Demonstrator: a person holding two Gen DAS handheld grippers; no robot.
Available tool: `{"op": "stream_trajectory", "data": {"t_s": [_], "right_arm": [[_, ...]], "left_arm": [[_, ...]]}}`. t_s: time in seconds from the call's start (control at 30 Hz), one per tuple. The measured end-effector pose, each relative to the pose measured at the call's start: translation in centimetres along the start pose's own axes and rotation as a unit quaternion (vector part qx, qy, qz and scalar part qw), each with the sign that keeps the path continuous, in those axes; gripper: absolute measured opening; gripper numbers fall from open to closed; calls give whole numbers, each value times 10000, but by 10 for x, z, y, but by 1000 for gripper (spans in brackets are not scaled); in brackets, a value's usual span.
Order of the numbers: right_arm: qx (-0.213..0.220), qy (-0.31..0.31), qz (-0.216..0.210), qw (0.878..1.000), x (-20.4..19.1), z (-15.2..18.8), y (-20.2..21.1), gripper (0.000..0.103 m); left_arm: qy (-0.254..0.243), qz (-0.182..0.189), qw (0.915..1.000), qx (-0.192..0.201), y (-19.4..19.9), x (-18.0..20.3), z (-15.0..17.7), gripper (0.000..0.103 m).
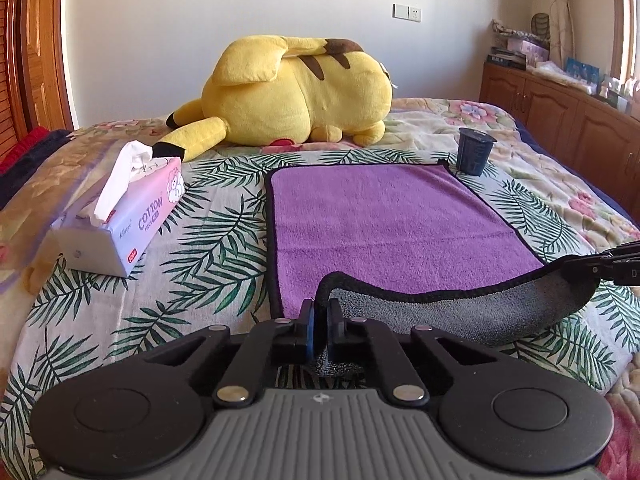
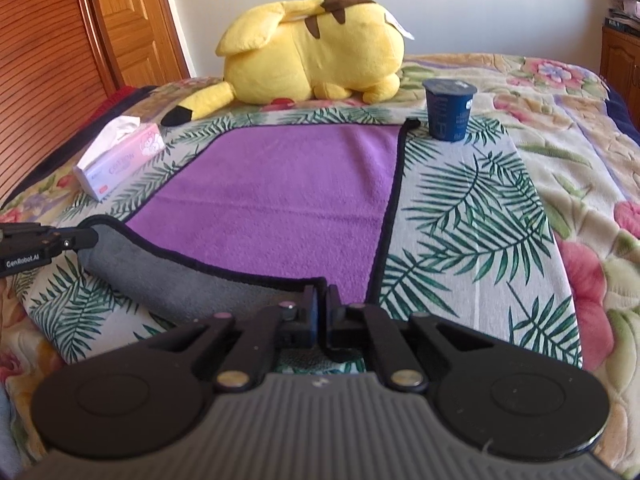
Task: Fold towel
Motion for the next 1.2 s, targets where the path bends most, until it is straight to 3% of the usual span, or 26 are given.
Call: {"op": "stream_trajectory", "data": {"t_s": [0.6,1.2], "right_arm": [[370,131,-60,9992,1,-20,-8,4],[802,400,-21,9960,5,-57,-27,4]], "left_arm": [[18,-29,9999,128,-15,-6,-12,0],[-2,-8,9991,428,-35,-8,-51,0]]}}
Point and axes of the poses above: each gripper's, at about its wrist camera, not at the fingertips, and y roughly against the way its jaws point, x to its right, z to its underside, the point moved 10 cm from there along -y, roughly the way its jaws point, and after that the axes turned 14 degrees about x, right-handed, at the moved point
